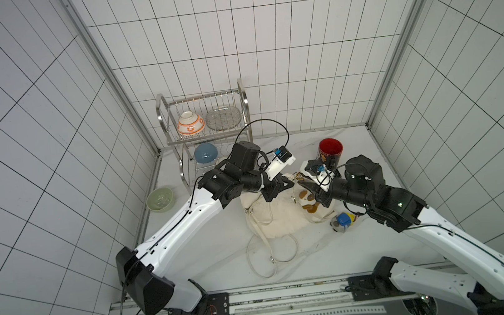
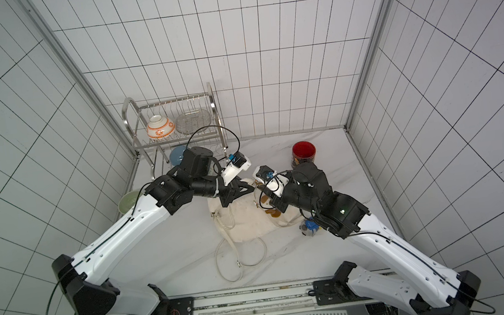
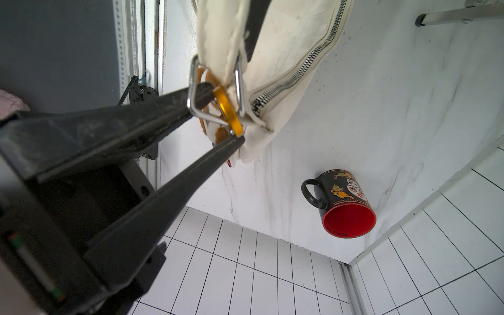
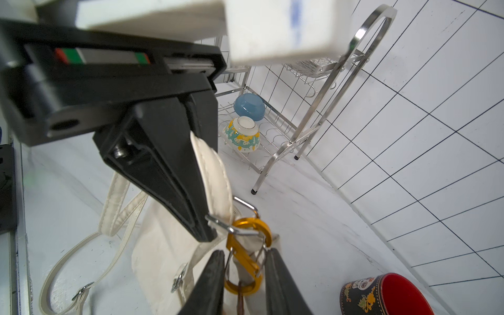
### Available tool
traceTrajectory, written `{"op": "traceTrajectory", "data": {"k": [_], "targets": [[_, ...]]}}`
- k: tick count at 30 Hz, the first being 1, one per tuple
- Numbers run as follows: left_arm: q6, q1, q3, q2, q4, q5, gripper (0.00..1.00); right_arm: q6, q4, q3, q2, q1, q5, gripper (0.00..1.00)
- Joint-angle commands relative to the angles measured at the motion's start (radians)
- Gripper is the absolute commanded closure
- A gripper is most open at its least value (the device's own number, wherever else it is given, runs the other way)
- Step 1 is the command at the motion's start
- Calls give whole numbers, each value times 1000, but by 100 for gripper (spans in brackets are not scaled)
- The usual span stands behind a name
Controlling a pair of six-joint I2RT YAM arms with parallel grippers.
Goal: Remove the decoration from the bag
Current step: Remove the decoration item from the bag.
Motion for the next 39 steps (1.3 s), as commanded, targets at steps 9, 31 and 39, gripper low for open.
{"op": "traceTrajectory", "data": {"k": [9,31,39], "targets": [[5,-3,43,4,39,52,100,20,61,-14,22,11,-13,75],[15,2,55,5,17,55,100,29,76,-46,31,18,-27,89],[36,14,67,5,-16,61,100,1,54,-29,25,18,-34,95]]}}
